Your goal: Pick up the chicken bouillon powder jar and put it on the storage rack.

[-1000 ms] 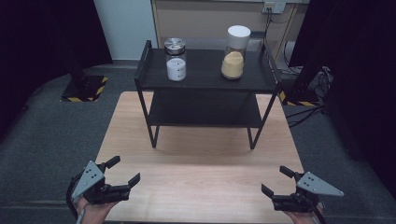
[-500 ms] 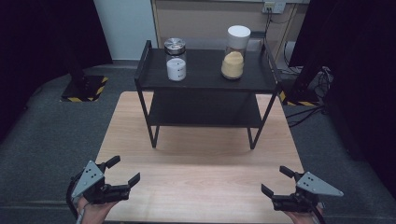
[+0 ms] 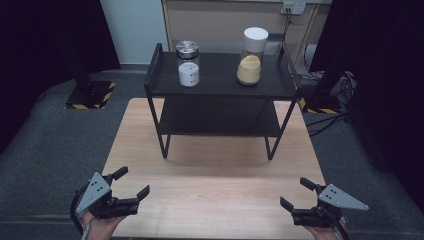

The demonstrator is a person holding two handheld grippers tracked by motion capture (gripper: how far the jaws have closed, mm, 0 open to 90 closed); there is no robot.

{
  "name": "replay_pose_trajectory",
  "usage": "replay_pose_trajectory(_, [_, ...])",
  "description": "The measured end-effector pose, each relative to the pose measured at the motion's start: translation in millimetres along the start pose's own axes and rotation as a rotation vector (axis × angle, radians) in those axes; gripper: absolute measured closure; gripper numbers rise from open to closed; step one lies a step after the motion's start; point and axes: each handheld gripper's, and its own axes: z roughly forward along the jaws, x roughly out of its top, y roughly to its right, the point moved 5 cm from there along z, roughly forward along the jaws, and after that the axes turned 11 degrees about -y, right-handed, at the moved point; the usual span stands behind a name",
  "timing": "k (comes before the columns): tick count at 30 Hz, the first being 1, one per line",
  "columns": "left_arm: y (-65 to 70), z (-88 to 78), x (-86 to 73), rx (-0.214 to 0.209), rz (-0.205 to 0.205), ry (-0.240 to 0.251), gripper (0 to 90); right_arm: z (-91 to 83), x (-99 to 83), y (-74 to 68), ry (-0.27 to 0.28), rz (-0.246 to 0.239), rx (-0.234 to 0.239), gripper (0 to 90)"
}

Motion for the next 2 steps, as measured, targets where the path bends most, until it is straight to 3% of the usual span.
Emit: replay_pose_trajectory(2, [0.5, 0.2, 0.2, 0.004, 0.004, 0.000, 4.9, 0.1, 0.0, 0.1, 0.000, 0.002, 0.001, 3.6])
